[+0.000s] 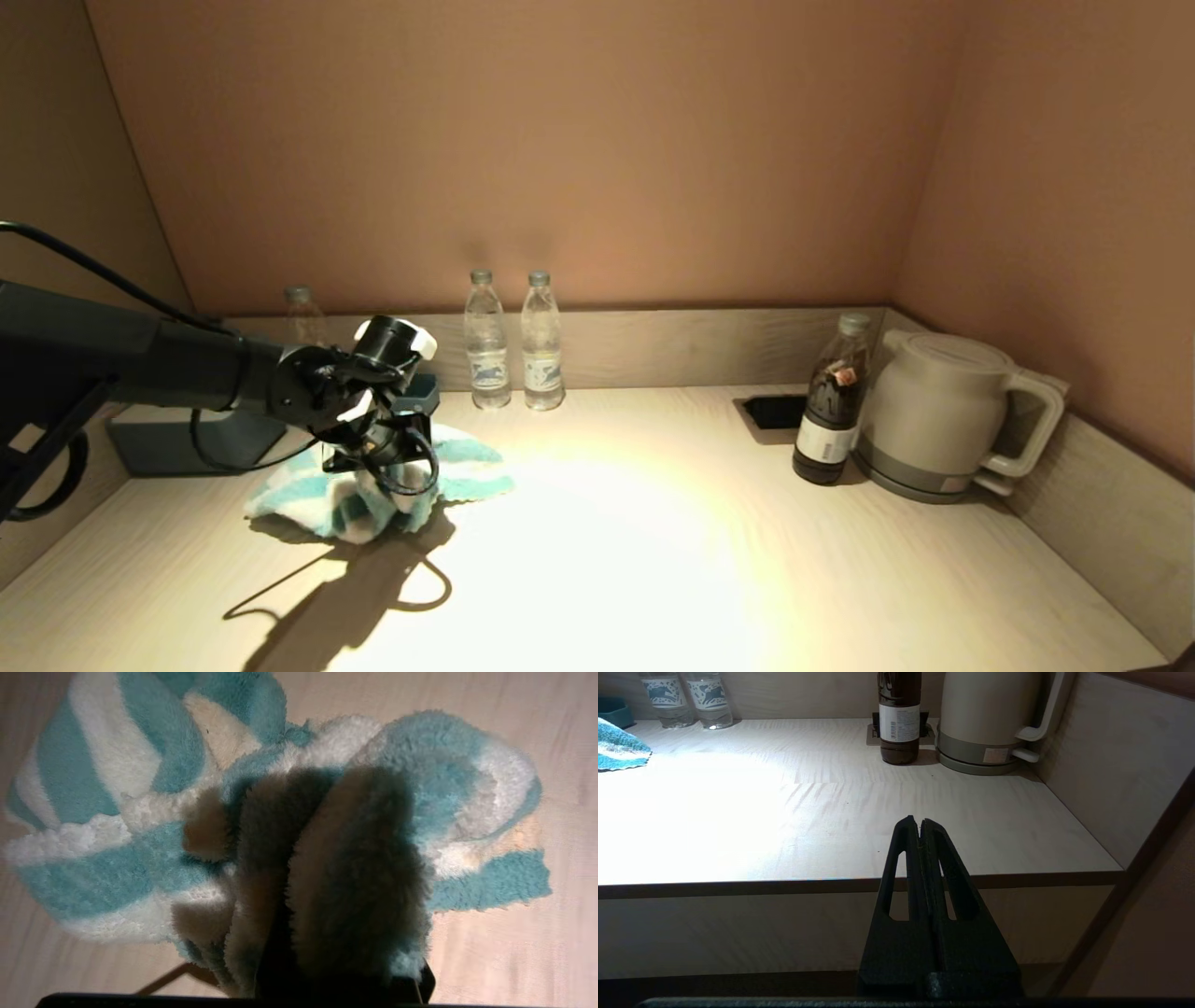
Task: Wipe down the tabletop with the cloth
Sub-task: Sweep the stains on the table
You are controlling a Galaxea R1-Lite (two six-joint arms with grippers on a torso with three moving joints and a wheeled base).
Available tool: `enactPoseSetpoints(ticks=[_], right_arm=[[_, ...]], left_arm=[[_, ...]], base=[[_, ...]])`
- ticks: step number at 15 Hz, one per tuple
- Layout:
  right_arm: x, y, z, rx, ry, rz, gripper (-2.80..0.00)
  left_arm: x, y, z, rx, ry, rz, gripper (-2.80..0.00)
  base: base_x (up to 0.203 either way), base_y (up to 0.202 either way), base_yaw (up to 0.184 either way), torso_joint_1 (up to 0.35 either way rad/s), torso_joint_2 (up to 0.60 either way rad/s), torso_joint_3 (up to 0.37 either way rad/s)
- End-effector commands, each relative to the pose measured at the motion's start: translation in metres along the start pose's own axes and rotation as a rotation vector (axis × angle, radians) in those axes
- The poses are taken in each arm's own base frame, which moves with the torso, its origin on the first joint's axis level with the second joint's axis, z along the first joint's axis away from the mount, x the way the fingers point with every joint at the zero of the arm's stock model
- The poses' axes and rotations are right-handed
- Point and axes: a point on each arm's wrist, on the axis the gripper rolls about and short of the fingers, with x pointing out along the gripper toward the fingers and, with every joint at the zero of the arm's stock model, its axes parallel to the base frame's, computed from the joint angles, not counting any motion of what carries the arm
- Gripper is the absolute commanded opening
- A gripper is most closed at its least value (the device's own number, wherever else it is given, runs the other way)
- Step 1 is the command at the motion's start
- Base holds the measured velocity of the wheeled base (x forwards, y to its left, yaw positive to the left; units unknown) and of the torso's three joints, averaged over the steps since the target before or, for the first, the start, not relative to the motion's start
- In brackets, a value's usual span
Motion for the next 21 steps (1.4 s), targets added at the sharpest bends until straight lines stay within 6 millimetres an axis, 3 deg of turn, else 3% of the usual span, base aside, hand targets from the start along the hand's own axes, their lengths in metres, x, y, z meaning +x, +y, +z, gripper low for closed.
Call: enactPoseSetpoints(ticks=[1, 6, 9, 11, 14, 18, 20, 21], right_arm=[[0.0, 0.0, 0.0, -0.001, 0.0, 0.001, -2.8], [0.0, 0.0, 0.0, -0.001, 0.0, 0.0, -2.8], [0.0, 0.0, 0.0, -0.001, 0.0, -0.001, -2.8], [0.0, 0.0, 0.0, -0.001, 0.0, 0.001, -2.8], [0.0, 0.0, 0.0, -0.001, 0.0, 0.0, -2.8], [0.0, 0.0, 0.0, -0.001, 0.0, -0.001, -2.8], [0.0, 0.0, 0.0, -0.001, 0.0, 0.001, -2.8], [0.0, 0.0, 0.0, -0.001, 0.0, 0.001, -2.8]], left_arm=[[-0.034, 0.006, 0.02, -0.045, -0.098, -0.018, -2.8], [-0.085, 0.016, 0.051, -0.136, -0.304, -0.045, -2.8], [-0.101, 0.009, 0.069, -0.151, -0.391, -0.089, -2.8], [-0.103, 0.001, 0.07, -0.129, -0.401, -0.108, -2.8], [-0.118, -0.042, 0.077, -0.098, -0.473, -0.221, -2.8], [-0.116, -0.096, 0.077, -0.003, -0.674, -0.359, -2.8], [-0.108, -0.125, 0.062, 0.095, -0.761, -0.401, -2.8], [-0.108, -0.126, 0.061, 0.099, -0.763, -0.403, -2.8]], base=[[0.0, 0.0, 0.0, 0.0, 0.0, 0.0], [0.0, 0.0, 0.0, 0.0, 0.0, 0.0], [0.0, 0.0, 0.0, 0.0, 0.0, 0.0], [0.0, 0.0, 0.0, 0.0, 0.0, 0.0], [0.0, 0.0, 0.0, 0.0, 0.0, 0.0], [0.0, 0.0, 0.0, 0.0, 0.0, 0.0], [0.0, 0.0, 0.0, 0.0, 0.0, 0.0], [0.0, 0.0, 0.0, 0.0, 0.0, 0.0]])
